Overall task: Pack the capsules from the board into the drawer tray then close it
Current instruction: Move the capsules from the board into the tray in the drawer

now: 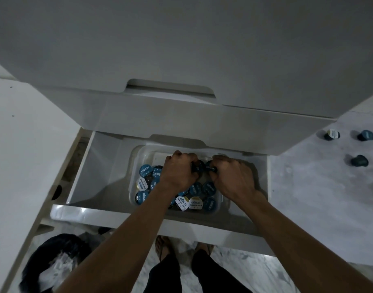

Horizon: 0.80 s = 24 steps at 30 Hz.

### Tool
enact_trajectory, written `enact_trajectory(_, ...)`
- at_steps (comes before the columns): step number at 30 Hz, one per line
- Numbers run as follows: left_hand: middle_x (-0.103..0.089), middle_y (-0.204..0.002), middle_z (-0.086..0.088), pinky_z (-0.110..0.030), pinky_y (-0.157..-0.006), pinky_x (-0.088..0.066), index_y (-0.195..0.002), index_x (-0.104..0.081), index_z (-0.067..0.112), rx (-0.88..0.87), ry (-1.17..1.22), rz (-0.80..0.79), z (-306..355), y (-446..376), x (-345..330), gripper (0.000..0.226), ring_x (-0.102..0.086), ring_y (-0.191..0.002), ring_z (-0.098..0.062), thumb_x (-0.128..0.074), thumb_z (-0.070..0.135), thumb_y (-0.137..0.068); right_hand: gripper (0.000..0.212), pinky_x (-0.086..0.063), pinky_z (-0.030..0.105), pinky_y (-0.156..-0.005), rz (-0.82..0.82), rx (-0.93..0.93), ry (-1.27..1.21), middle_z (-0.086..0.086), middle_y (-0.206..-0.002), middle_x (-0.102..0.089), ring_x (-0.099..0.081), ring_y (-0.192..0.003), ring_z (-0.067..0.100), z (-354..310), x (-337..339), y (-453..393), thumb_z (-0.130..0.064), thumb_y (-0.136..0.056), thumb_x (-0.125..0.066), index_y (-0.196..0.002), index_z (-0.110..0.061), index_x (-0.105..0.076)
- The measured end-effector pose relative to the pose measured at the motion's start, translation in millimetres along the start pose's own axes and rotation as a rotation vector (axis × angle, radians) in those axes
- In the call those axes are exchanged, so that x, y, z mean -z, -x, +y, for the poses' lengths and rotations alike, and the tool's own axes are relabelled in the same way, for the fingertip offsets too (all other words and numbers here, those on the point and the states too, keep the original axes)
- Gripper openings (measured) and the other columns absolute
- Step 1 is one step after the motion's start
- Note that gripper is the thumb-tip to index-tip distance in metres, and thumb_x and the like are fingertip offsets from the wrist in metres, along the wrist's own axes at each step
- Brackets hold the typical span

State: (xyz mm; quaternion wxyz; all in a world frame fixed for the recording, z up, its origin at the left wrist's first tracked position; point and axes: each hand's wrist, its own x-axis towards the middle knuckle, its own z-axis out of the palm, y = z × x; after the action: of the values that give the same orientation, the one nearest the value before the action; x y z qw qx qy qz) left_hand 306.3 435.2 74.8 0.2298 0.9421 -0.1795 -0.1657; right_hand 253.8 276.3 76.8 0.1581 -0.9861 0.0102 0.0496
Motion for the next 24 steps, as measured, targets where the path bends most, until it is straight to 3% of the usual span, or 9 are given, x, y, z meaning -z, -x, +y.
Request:
enact_trajectory(5, -0.072, -0.1, -0.005, -0.042, -0.094, -0.046, -0.105, -0.07, 0.022, -0.003, -0.007, 0.005, -1.7, -0.8, -1.0, 0.027, -0.056, -0.104, -0.025, -0.069, 0.031, -0.08, 0.016, -0.047, 0.028, -0.061, -0.013, 0.015, 0.017, -0.002, -0.108, -0.065, -0.066, -0.08, 0.025, 0.9, 0.6, -2.2, -0.027, -0.091, -0.057, -0.093, -0.017, -0.069)
enact_trajectory(8, -0.072, -0.099, -0.003, -0.041, -0.094, -0.046, -0.101, -0.071, 0.023, -0.009, -0.004, 0.007, -2.0, -0.9, 0.6, 0.023, -0.056, -0.103, -0.024, -0.066, 0.032, -0.082, 0.018, -0.045, 0.027, -0.063, -0.045, -0.012, 0.006, 0.0, -0.107, -0.065, -0.066, -0.084, 0.024, 1.7, 1.5, -3.7, -0.03, -0.09, -0.058, -0.095, -0.017, -0.069)
enact_trajectory(14, -0.07, -0.103, -0.004, -0.039, -0.094, -0.042, -0.107, -0.062, 0.025, -0.025, 0.005, -0.014, -3.2, -5.6, 0.7, 0.024, -0.056, -0.103, -0.024, -0.057, 0.015, -0.086, 0.02, -0.049, 0.029, -0.068, -0.07, 0.002, -0.01, 0.0, -0.11, -0.066, -0.065, -0.088, 0.023, 1.8, 2.9, -4.3, -0.028, -0.093, -0.053, -0.101, -0.019, -0.07)
enact_trajectory(24, -0.069, -0.108, -0.002, -0.039, -0.099, -0.036, -0.113, -0.061, 0.028, -0.048, -0.047, -0.064, -5.3, -4.4, -1.5, 0.026, -0.054, -0.108, -0.023, -0.053, 0.019, -0.09, 0.027, -0.054, 0.033, -0.073, -0.134, -0.002, -0.023, 0.0, -0.113, -0.069, -0.066, -0.093, 0.024, -0.7, 5.3, -3.3, -0.018, -0.092, -0.052, -0.114, -0.025, -0.065)
